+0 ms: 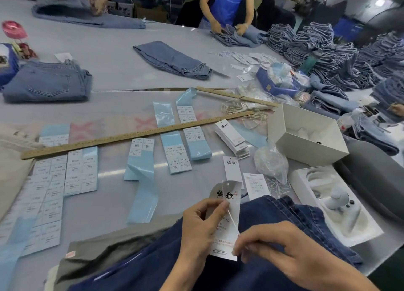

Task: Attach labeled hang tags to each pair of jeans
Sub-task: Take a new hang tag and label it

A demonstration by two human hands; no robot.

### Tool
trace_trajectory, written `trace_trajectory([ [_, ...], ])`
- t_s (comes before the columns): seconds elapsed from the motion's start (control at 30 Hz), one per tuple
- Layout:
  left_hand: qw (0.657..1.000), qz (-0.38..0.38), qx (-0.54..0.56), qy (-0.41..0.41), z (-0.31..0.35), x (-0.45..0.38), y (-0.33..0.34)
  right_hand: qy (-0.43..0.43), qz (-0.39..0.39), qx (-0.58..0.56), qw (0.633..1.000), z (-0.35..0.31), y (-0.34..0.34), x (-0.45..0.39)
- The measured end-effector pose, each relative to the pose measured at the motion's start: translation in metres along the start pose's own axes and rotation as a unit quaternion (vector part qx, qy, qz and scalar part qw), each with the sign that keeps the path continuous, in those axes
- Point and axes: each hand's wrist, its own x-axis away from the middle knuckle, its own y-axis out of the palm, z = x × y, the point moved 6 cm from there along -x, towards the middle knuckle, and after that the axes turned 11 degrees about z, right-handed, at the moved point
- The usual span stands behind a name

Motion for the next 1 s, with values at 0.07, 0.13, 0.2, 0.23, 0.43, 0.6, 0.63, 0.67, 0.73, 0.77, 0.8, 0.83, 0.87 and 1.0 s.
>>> trace_trajectory([
  [0.07, 1.0, -0.001, 0.0, 0.0, 0.0, 0.0, -0.001, -0.054, -0.034, 0.05, 0.997, -0.005, 0.003, -0.001],
  [0.13, 1.0, 0.004, 0.004, -0.002, 0.0, 0.0, -0.003, -0.143, 0.012, 0.16, 0.977, -0.016, -0.003, -0.005],
  [0.2, 1.0, 0.006, 0.01, -0.007, 0.0, -0.001, -0.005, -0.141, 0.014, 0.135, 0.981, -0.017, -0.006, -0.01],
  [0.23, 1.0, 0.003, 0.012, -0.009, -0.001, -0.001, -0.005, -0.149, 0.025, 0.117, 0.982, -0.017, -0.008, -0.012],
  [0.43, 1.0, -0.017, -0.005, 0.024, 0.003, 0.002, -0.004, -0.189, 0.154, 0.06, 0.968, -0.024, -0.022, -0.024],
  [0.6, 0.998, -0.024, -0.029, 0.043, 0.004, -0.001, -0.007, -0.14, 0.216, -0.104, 0.961, -0.033, -0.033, -0.033],
  [0.63, 0.999, -0.03, -0.024, 0.033, 0.002, -0.003, -0.008, -0.133, 0.214, -0.134, 0.958, -0.036, -0.033, -0.034],
  [0.67, 0.999, -0.034, -0.028, 0.028, 0.001, -0.004, -0.008, -0.125, 0.21, -0.147, 0.958, -0.038, -0.032, -0.035],
  [0.73, 0.998, -0.031, -0.052, 0.035, 0.001, -0.007, -0.01, -0.118, 0.196, -0.128, 0.965, -0.041, -0.027, -0.038],
  [0.77, 0.996, -0.025, -0.067, 0.046, 0.003, -0.008, -0.012, -0.122, 0.189, -0.104, 0.969, -0.041, -0.023, -0.039],
  [0.8, 0.995, -0.02, -0.08, 0.061, 0.005, -0.008, -0.013, -0.131, 0.184, -0.078, 0.971, -0.042, -0.019, -0.039],
  [0.83, 0.993, -0.016, -0.091, 0.076, 0.008, -0.008, -0.013, -0.133, 0.18, -0.061, 0.973, -0.041, -0.015, -0.04],
  [0.87, 0.992, -0.013, -0.095, 0.087, 0.011, -0.007, -0.014, -0.124, 0.176, -0.058, 0.975, -0.038, -0.01, -0.041],
  [1.0, 0.99, 0.011, -0.09, 0.112, 0.025, 0.004, -0.017, -0.029, 0.184, -0.093, 0.978, -0.016, 0.003, -0.044],
])
